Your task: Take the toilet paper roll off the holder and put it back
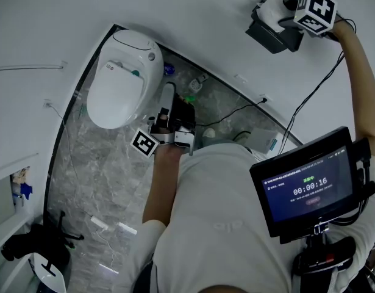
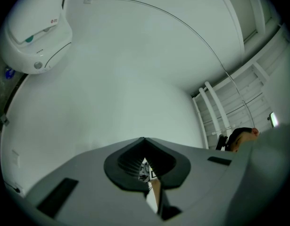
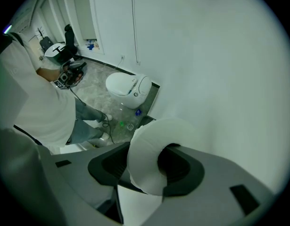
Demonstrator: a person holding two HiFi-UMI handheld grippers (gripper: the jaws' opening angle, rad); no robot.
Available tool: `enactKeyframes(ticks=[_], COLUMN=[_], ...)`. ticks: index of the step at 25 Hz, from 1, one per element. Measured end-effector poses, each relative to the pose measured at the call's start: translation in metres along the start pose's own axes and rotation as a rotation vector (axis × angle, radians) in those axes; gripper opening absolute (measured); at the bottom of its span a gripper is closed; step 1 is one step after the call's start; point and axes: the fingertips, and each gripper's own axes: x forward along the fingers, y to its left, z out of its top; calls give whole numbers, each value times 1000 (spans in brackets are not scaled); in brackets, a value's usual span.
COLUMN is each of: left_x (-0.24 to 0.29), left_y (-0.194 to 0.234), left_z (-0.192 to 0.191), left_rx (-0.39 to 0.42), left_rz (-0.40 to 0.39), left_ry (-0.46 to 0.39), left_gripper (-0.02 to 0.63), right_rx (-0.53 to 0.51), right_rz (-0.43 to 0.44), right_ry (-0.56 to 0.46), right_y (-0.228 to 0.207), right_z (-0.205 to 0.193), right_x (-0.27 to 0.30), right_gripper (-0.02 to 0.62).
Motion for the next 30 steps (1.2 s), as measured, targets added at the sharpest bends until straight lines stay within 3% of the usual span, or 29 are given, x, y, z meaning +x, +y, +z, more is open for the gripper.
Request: enactKeyframes(ticks=[10,20,24,27,30], left_x=[15,42,0,-13,-26], left_y=[4,18,13,9,17], left_z=[-3,-22,-20,-5,-10], left_rx=[-8,-54,-50,-38,-65], left_rz=[-3,0,4,6,17], left_ry=[74,200,4,-25,-63], left_gripper=[6,6,6,6,6], right_rx=[14,76,-84,-69,-33], right_rz=[-104,-205,-110,-85,-56], right_ry=[-136,-432,-557,-681,-751], right_y=[1,28,53,71,85], right_z=[24,59,132,162,166], right_x=[-28,-72,-72,-75,-73], right_gripper=[238,238,236,237,236])
